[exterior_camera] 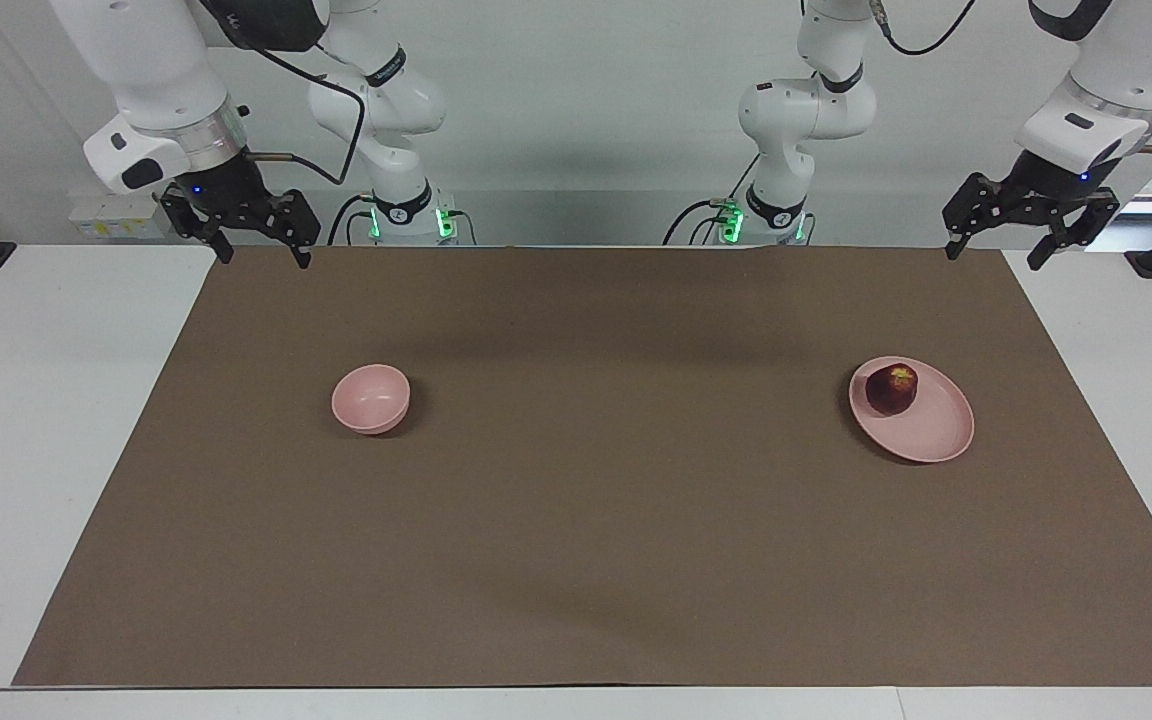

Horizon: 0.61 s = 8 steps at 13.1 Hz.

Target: Move apple from plate to bowl

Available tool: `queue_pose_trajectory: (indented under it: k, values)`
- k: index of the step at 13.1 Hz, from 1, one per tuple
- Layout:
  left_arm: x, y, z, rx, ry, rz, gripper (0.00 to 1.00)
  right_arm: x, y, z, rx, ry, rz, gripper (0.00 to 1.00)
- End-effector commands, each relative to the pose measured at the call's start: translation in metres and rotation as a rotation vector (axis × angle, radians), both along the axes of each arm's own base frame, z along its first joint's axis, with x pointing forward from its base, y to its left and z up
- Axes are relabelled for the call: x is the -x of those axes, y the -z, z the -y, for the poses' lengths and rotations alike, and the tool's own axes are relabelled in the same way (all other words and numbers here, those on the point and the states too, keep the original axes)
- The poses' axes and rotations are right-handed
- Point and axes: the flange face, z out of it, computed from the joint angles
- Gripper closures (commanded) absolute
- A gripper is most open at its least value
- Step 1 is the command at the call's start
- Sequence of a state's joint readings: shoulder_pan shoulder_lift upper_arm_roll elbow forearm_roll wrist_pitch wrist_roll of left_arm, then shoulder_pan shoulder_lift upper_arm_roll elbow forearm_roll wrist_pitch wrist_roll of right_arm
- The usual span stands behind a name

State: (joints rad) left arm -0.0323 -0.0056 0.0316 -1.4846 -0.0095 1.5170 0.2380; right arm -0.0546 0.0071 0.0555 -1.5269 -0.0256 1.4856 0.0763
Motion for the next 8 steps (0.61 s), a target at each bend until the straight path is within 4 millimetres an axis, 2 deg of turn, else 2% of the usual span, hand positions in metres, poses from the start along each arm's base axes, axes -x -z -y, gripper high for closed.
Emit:
queue_pose_trajectory:
  k: [1, 5, 8]
  values:
    - [0.0048, 0.0012, -0.0041, -0.009, 0.009, 0.007, 0.00, 0.0048, -0.0052, 0.0002, -0.009, -0.019, -0.004, 0.00]
    - [0.0046, 0.0011, -0.0041, -0.010, 0.009, 0.008, 0.00, 0.0050, -0.0062, -0.0013, -0.029, -0.014, 0.001, 0.00]
    - [0.0050, -0.0021, -0.0033, -0.009, -0.002, 0.016, 0.00, 0.0076, -0.0062, 0.0069, -0.029, -0.004, -0.005, 0.00]
